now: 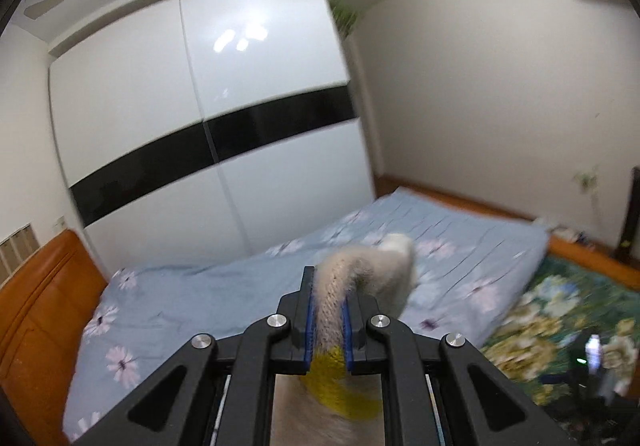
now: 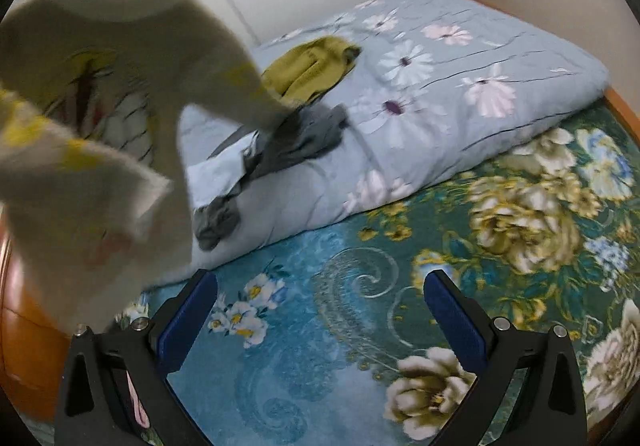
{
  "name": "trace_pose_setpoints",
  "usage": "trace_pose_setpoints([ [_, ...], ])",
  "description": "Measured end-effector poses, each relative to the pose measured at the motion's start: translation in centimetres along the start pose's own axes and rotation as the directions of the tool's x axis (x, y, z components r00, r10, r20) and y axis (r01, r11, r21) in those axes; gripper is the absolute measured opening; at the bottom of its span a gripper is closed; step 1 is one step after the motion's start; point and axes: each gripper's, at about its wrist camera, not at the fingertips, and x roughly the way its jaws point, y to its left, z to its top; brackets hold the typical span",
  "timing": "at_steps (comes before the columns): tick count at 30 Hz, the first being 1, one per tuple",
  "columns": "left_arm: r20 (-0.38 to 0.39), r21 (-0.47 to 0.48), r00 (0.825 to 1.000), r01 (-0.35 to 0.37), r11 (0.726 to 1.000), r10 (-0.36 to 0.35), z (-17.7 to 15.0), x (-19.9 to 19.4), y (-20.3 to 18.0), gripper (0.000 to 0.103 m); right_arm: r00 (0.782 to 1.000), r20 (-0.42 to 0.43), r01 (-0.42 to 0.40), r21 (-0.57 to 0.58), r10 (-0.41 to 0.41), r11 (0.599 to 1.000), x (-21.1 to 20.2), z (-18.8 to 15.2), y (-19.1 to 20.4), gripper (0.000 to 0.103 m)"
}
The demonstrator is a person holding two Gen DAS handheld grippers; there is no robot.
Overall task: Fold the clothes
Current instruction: 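Grasp the beige sweater hem with the left gripper and lift it, then lower the sweater onto the teal blanket while the right gripper grasps its hem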
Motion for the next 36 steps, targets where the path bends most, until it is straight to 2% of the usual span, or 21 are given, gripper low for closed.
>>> trace_pose_setpoints([
  [3,0.024,-0.072,0.999,0.04,0.997,-0.038,-0.1,-4.5,1.0,0.011,0.998,0.045,0.044,0.039,-0.046,0.998,-2.9,0.2,-3.0,0.103],
  [5,-0.01,-0.138,0.999,0.041,0.99,-0.043,-1.8,-6.2,2.5,0.011,0.995,0.059,0.082,0.07,-0.086,0.994,-4.4,0.1,-5.2,0.103],
  [6,-0.065,-0.169,0.998,-0.004,0.986,-0.007,-4.0,-6.2,3.4,0.009,0.992,0.063,0.099,0.087,-0.105,0.991,-5.2,-0.1,-6.2,0.103],
  [7,-0.122,-0.197,0.992,-0.051,0.979,0.027,-6.3,-6.3,4.4,0.001,0.991,0.061,0.111,0.099,-0.117,0.989,-5.6,-0.3,-7.1,0.103],
  [8,-0.179,-0.221,0.982,-0.099,0.97,0.059,-8.5,-6.3,5.3,0.0,0.99,0.059,0.121,0.11,-0.128,0.987,-6.1,-0.5,-8.0,0.103],
  [9,-0.236,-0.243,0.968,-0.148,0.959,0.089,-10.7,-6.3,6.2,0.0,0.989,0.049,0.131,0.112,-0.137,0.985,-6.3,-0.9,-8.6,0.103],
  [11,-0.35,-0.277,0.926,-0.248,0.928,0.143,-15.2,-6.4,8.1,0.0,0.989,0.021,0.14,0.106,-0.143,0.984,-6.2,-1.9,-9.1,0.103],
  [13,-0.489,-0.301,0.864,-0.298,0.906,0.122,-20.6,-4.5,8.8,0.0,0.99,-0.015,0.138,0.091,-0.138,0.986,-5.6,-2.9,-9.0,0.103],
  [15,-0.606,-0.324,0.791,-0.343,0.882,0.085,-25.8,-3.2,9.4,0.0,0.99,-0.053,0.133,0.074,-0.129,0.988,-4.7,-3.9,-8.5,0.103],
  [17,-0.661,-0.339,0.748,-0.36,0.869,0.052,-29.1,-2.5,8.4,0.0,0.99,-0.083,0.118,0.047,-0.114,0.992,-3.8,-4.6,-7.3,0.103],
  [20,-0.7,-0.386,0.714,-0.37,0.845,-0.007,-32.7,-2.1,6.4,0.0,0.988,-0.115,0.104,0.009,-0.102,0.995,-2.7,-5.2,-5.8,0.103],
  [24,-0.72,-0.47,0.687,-0.375,0.799,-0.101,-36.1,0.4,5.3,0.002,0.984,-0.149,0.087,-0.047,-0.093,0.995,-1.2,-5.1,-3.5,0.103],
  [28,-0.758,-0.481,0.637,-0.402,0.779,-0.14,-39.5,2.6,4.7,0.002,0.98,-0.18,0.065,-0.099,-0.082,0.993,0.8,-4.8,-0.9,0.103],
  [29,-0.771,-0.48,0.619,-0.414,0.773,-0.148,-40.5,3.3,4.5,0.002,0.978,-0.194,0.063,-0.11,-0.084,0.992,1.5,-4.7,-0.3,0.103],
  [32,-0.791,-0.496,0.585,-0.44,0.748,-0.18,-43.4,5.1,4.4,0.015,0.968,-0.234,0.059,-0.147,-0.093,0.987,3.6,-4.6,1.4,0.103],
  [34,-0.8,-0.501,0.566,-0.449,0.74,-0.198,-44.8,6.2,4.3,0.05,0.958,-0.264,0.064,-0.188,-0.114,0.98,5.3,-4.4,2.3,0.103],
  [36,-0.804,-0.504,0.555,-0.448,0.738,-0.213,-46.1,7.4,4.0,0.061,0.947,-0.292,0.068,-0.231,-0.136,0.971,6.9,-4.3,3.2,0.103],
])
